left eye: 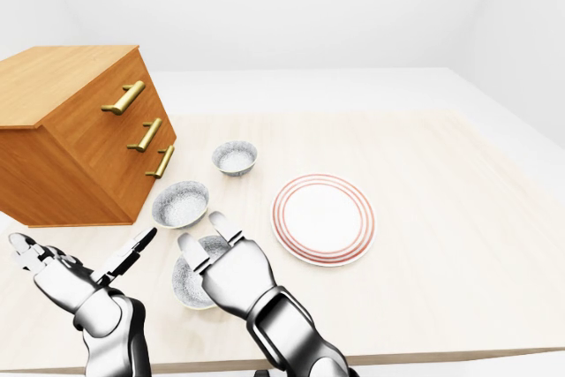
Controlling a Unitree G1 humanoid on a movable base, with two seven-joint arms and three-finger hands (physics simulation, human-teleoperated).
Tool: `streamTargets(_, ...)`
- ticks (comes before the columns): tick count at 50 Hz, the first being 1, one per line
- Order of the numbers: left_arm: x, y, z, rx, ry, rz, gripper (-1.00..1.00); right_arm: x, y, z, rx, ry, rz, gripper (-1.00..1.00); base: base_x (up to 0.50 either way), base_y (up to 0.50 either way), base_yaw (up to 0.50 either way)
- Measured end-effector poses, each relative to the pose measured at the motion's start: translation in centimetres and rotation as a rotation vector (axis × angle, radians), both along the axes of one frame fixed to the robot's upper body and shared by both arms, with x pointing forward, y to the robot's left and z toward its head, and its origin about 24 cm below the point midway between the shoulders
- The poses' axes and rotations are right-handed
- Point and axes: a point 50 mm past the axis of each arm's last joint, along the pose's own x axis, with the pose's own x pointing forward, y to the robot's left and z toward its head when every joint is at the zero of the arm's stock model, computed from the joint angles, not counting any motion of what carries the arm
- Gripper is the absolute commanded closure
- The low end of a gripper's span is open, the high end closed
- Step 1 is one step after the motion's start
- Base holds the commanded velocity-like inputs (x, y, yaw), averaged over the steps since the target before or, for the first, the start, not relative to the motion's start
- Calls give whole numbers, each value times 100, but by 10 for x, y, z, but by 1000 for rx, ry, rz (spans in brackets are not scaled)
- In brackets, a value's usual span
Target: Put the bowl at the front on the plate.
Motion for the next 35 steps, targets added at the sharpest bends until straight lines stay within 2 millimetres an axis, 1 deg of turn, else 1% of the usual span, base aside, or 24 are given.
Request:
streamTargets(9,1,0,0,-2,1,-1,-100,-5,1,-4,-6,26,11,-100,0,0,0)
streamTargets(22,1,0,-1,-4,2,-2,-100,-15,5,-5,-6,70,36,-100,0,0,0)
streamTargets(35,1,1,0,-7,3,-1,-100,-22,7,-12,7,105,40,-100,0,0,0)
